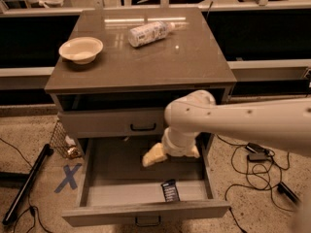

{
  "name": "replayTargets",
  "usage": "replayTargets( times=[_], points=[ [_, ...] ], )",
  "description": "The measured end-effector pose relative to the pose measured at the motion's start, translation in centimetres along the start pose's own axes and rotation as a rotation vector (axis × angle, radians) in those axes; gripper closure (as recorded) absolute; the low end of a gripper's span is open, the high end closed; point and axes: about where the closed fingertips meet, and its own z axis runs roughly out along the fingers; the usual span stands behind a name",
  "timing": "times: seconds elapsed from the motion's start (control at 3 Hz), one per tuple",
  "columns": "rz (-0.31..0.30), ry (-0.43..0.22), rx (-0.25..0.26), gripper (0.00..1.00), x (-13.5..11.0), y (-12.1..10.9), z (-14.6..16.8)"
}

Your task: Pick rxbar blueberry from middle drawer and place on counter

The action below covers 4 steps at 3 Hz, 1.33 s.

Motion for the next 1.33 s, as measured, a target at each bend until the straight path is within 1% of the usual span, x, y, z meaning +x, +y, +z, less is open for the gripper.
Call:
replayTargets(
  times=[0.33,0.67,1.0,1.33],
  points=[
    [0.077,0.104,0.023,0.0,-2.3,0.4,9.1],
    [0.059,0.141,0.015,0.0,-2.5,1.1,13.9],
    [0.042,0.164,-0.037,0.0,-0.6,0.5,17.9],
    [0.036,0.167,-0.085,0.0,0.7,-0.5,20.3]
  ],
)
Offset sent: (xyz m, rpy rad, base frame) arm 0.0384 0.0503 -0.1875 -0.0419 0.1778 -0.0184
